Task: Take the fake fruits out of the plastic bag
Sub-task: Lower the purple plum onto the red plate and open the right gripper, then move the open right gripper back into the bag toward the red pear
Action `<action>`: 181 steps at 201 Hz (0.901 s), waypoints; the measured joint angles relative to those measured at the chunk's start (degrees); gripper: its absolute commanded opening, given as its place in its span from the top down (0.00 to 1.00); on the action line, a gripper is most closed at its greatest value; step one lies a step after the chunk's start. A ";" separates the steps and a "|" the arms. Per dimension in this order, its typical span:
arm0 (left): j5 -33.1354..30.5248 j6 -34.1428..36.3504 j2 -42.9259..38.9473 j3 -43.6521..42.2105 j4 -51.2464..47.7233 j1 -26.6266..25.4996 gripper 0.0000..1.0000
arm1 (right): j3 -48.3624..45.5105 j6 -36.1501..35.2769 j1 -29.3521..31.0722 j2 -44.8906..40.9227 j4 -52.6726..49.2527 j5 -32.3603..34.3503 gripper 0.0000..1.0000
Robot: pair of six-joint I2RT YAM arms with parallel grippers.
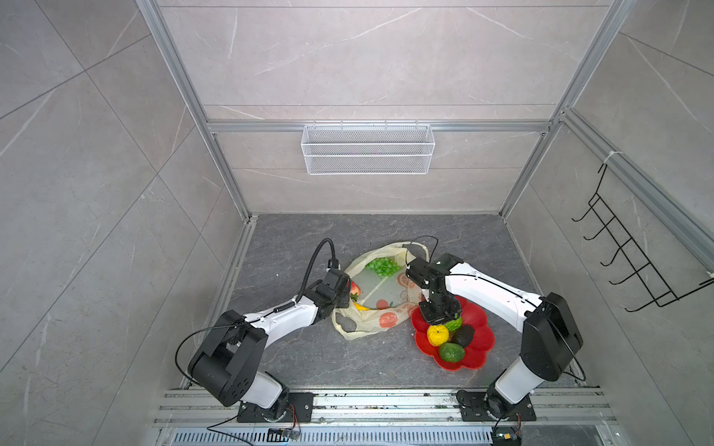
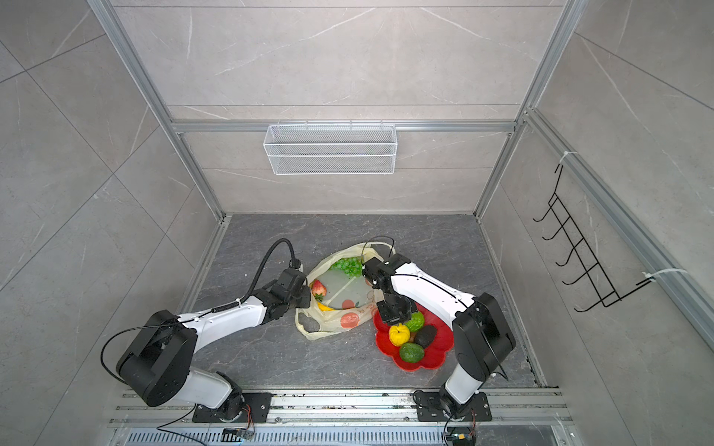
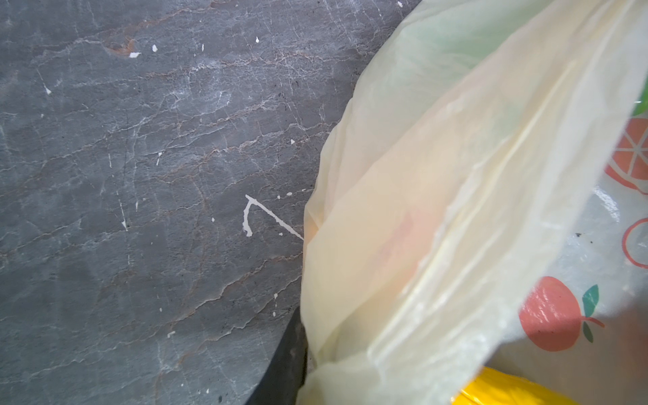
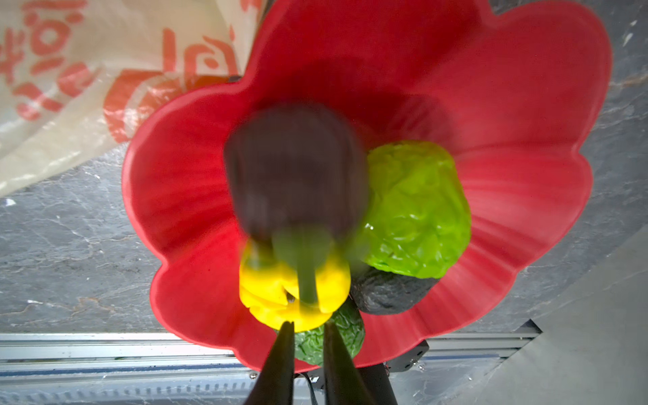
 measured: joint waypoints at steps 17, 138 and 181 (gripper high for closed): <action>0.00 0.00 -0.02 0.00 0.00 0.00 0.80 | 0.00 0.00 0.00 0.00 0.02 0.00 0.79; 0.09 -0.02 -0.02 0.00 0.02 0.00 0.80 | 5.11 3.10 4.46 -3.74 1.40 1.36 0.74; 0.31 -0.13 -0.20 -0.07 0.74 0.00 0.80 | 5.42 9.11 9.62 -4.74 12.61 0.94 0.72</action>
